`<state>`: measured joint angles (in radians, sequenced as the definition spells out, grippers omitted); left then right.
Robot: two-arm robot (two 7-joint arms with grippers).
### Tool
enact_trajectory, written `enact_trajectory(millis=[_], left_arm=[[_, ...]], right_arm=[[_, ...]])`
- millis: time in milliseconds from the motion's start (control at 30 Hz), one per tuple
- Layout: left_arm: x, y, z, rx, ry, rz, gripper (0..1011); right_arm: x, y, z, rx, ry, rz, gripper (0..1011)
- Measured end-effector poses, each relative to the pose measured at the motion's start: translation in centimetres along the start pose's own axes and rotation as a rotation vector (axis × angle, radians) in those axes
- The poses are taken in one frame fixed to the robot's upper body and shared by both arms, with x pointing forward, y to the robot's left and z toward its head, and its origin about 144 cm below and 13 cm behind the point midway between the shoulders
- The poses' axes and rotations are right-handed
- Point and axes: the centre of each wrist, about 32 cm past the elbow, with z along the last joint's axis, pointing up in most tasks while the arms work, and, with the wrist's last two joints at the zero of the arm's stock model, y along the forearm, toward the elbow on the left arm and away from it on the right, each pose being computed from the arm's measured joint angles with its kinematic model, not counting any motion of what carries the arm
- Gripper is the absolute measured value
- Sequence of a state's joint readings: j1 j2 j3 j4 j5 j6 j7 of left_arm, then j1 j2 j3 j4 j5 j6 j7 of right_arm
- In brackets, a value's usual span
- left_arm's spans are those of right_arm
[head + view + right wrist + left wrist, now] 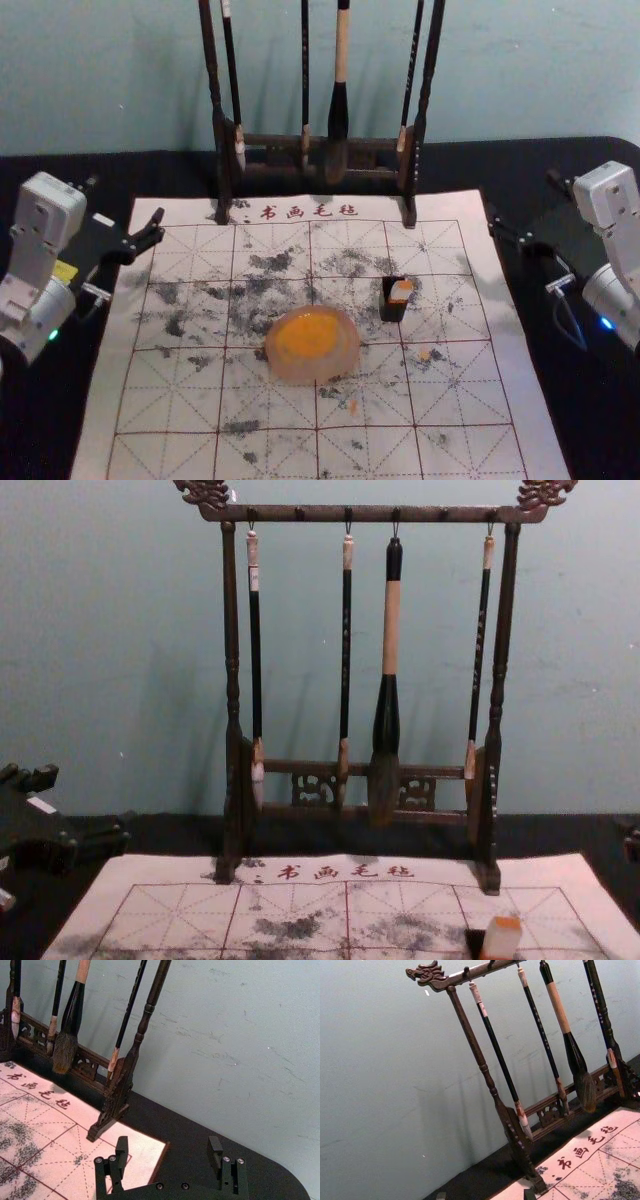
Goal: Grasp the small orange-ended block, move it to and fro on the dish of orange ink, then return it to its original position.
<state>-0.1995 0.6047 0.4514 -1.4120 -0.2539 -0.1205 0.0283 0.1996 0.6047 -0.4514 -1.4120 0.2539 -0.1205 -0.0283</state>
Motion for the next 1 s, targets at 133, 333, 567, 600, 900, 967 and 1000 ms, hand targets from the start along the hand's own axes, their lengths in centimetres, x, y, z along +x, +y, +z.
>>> enact_trajectory(millis=[133,333,567,600,900,967,1000], left_arm=[[0.0,0.0,0.0,0.0,0.0,0.0,1002],[0.0,0.0,0.0,0.0,0.0,0.0,1001],[0.0,0.0,0.0,0.0,0.0,0.0,1001],[0.0,0.0,0.0,0.0,0.0,0.0,1001],[0.0,0.0,0.0,0.0,0.0,0.0,1001],[0.0,0.0,0.0,0.0,0.0,0.0,1001],[0.0,0.0,0.0,0.0,0.0,0.0,1001]], right_arm=[[0.0,0.0,0.0,0.0,0.0,0.0,1004],[0.0,0.0,0.0,0.0,0.0,0.0,1004],[0.0,0.0,0.0,0.0,0.0,0.0,1004],[0.0,0.0,0.0,0.0,0.0,0.0,1004],[0.0,0.0,0.0,0.0,0.0,0.0,1004],[0.0,0.0,0.0,0.0,0.0,0.0,1004],[0.0,0.0,0.0,0.0,0.0,0.0,1004]])
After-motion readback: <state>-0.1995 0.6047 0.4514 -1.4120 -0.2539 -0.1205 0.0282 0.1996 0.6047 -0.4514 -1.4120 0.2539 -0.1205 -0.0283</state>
